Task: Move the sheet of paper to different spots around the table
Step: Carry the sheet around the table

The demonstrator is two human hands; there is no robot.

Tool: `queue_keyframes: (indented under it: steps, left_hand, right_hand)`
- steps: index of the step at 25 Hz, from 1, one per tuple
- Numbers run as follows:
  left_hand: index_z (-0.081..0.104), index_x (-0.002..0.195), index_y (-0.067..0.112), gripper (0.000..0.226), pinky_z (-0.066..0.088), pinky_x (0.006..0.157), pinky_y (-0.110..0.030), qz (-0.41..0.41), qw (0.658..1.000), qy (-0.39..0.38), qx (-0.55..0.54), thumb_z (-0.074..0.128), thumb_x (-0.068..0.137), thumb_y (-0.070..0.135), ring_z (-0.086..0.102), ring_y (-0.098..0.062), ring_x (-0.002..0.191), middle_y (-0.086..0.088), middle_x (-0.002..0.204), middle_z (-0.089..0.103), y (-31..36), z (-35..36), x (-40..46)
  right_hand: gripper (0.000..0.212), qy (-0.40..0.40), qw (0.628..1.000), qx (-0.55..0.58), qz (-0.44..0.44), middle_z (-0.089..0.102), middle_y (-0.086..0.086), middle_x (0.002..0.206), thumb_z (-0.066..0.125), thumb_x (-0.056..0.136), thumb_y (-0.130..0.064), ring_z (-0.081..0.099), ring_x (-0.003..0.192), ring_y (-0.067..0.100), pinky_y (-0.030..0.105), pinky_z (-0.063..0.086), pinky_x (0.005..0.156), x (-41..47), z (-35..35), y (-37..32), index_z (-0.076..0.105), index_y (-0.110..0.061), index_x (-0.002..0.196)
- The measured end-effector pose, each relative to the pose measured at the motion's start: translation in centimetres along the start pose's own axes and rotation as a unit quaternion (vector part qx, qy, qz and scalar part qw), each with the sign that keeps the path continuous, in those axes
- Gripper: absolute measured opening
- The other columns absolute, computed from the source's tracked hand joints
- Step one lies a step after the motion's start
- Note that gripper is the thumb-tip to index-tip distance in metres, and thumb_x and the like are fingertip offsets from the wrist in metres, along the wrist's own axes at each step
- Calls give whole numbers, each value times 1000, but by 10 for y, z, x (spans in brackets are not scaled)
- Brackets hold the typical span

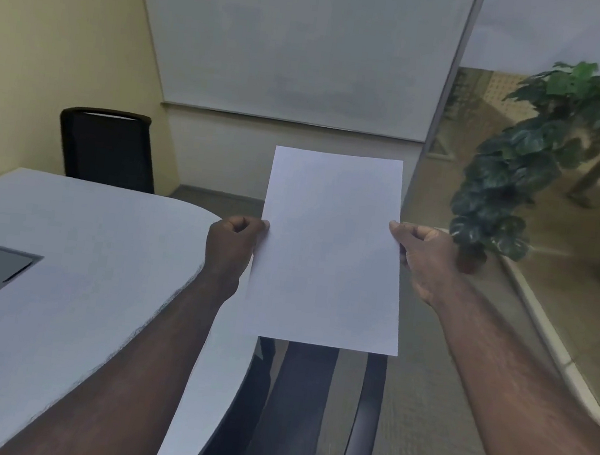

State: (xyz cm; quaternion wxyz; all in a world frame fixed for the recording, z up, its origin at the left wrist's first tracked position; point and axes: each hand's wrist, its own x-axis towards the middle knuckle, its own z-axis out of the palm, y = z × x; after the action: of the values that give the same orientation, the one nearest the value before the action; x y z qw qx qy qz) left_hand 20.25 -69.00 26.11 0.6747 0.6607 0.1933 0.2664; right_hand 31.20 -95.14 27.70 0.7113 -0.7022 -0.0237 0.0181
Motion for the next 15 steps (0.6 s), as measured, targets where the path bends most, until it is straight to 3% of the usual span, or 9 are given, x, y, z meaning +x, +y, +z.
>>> queue_keyframes:
  steps: [4,9,13,15]
  left_hand:
    - [55,53,16,28,35,60,-27,-1,997,77,0,68,77,21,39,-12,59,6,60,45,-10,14,7]
    - [54,45,22,36,33,48,-18,-10,988,157,0,67,78,18,37,-4,46,16,47,41,-24,23,12]
    - [56,46,22,34,34,54,-23,-22,977,213,13,68,78,20,37,-8,49,14,49,41,-37,7,21]
    - [58,48,22,32,35,57,-25,-30,968,247,21,68,78,21,38,-9,51,13,50,43,-46,-10,27]
  right_hand:
    - [12,-81,997,4,7,73,-6,72,77,83,-25,63,61,5,25,48,65,50,12,8,73,-15,79]
    - [16,-164,986,4,6,71,-11,61,75,86,-23,62,54,1,17,48,55,96,35,19,73,-6,86]
    - [29,-219,975,-14,20,75,13,96,74,86,-25,64,84,21,40,52,83,124,73,31,72,2,97]
    - [31,-253,967,-22,26,73,18,103,74,86,-24,63,89,24,43,51,89,135,104,40,71,4,100]
